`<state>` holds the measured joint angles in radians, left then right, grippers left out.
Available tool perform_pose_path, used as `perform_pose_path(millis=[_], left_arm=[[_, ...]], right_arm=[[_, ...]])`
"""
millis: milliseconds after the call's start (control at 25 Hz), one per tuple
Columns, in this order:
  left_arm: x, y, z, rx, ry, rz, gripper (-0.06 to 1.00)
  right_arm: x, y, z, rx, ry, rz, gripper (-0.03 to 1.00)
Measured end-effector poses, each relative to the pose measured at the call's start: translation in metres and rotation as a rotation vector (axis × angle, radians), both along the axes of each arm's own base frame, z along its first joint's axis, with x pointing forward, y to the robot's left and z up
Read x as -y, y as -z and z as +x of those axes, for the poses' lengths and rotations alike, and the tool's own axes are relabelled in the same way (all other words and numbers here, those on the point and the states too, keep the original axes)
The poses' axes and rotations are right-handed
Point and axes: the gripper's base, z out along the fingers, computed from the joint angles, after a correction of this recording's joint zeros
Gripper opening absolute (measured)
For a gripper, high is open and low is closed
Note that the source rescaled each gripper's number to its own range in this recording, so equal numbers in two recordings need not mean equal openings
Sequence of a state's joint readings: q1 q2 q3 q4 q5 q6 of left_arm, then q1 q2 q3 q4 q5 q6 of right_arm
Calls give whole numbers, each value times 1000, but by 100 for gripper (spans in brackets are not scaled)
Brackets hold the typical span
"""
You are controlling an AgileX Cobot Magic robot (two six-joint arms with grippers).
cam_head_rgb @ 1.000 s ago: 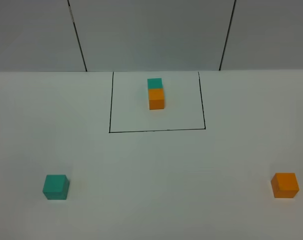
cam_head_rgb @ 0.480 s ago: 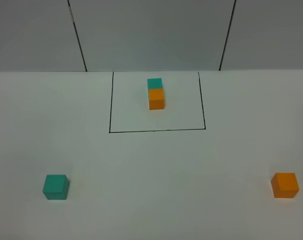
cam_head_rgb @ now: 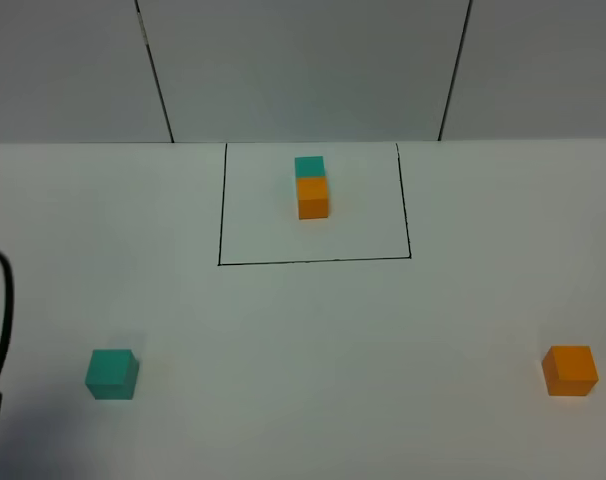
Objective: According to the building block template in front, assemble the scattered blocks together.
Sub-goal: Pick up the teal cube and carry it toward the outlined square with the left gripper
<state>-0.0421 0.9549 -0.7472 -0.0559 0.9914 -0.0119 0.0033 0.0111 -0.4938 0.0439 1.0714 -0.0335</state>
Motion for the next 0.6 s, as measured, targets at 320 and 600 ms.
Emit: perform_pose_path(millis=[320, 600], left_arm=[[7, 32, 84, -207, 0, -14, 73], [24, 62, 113, -271, 48, -12, 73]], right_arm=[[0, 0, 0, 0, 0, 0, 70], [0, 0, 0, 0, 0, 0, 70]])
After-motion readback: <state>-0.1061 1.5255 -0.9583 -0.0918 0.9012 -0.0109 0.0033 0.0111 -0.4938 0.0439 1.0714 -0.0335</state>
